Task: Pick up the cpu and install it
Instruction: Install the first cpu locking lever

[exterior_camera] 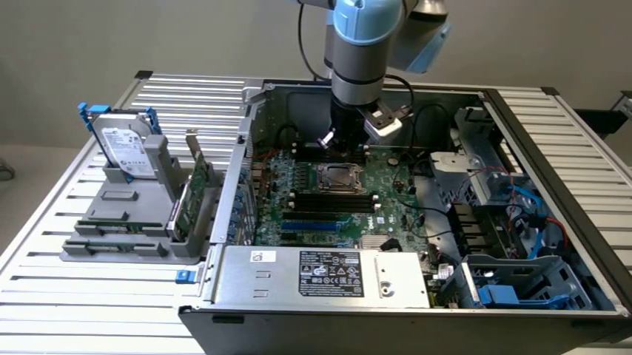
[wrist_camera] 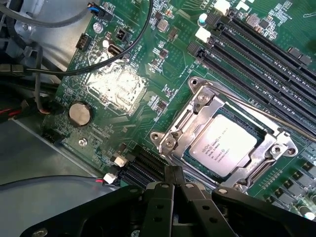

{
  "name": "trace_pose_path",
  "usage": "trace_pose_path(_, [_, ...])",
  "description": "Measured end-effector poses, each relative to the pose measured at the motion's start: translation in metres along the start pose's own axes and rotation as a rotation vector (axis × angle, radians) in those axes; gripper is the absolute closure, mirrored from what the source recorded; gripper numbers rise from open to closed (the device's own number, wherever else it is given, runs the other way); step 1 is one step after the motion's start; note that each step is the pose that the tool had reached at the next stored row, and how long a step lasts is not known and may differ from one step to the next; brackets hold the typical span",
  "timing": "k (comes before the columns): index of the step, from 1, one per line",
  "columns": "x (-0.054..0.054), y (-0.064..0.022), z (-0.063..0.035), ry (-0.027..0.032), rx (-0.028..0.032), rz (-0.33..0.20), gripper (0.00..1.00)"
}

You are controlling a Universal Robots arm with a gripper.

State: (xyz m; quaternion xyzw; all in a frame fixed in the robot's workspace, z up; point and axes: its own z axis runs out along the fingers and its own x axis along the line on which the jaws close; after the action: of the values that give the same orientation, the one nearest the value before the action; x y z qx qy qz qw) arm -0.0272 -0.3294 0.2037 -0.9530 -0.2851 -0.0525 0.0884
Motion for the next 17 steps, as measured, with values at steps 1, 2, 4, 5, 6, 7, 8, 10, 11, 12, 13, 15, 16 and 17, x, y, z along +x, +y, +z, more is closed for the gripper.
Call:
trace_pose_path(1, [0.000,0.0006,-0.0008,-0.0010,0.0006,0.000,0.89])
trace_pose_path(2, [-0.001,0.0013,-0.0016,-0.0021,0.0011,0.001,0.89])
trace_pose_path(4, [-0.002,0.0030,-0.0034,-0.0047,0.0029,0.001,0.89])
trace_pose_path(5, [-0.002,0.0039,-0.0042,-0.0058,0.0035,0.001,0.89])
trace_pose_path(6, [-0.003,0.0048,-0.0049,-0.0065,0.0040,0.002,0.89])
trace_pose_path(7, [-0.004,0.0059,-0.0057,-0.0070,0.0043,0.002,0.89])
trace_pose_path(8, [-0.004,0.0072,-0.0064,-0.0074,0.0045,0.002,0.89])
trace_pose_path(10, [-0.006,0.0096,-0.0077,-0.0076,0.0047,0.002,0.89])
trace_pose_path(11, [-0.007,0.0107,-0.0083,-0.0079,0.0048,0.002,0.89])
trace_pose_path(12, [-0.008,0.0118,-0.0088,-0.0080,0.0050,0.002,0.89])
trace_pose_path(13, [-0.009,0.0130,-0.0095,-0.0081,0.0051,0.002,0.89])
trace_pose_path(15, [-0.012,0.0149,-0.0110,-0.0083,0.0052,0.002,0.89])
trace_pose_path(16, [-0.013,0.0157,-0.0119,-0.0087,0.0055,0.002,0.89])
trace_pose_path(17, [-0.014,0.0164,-0.0128,-0.0093,0.0058,0.002,0.89])
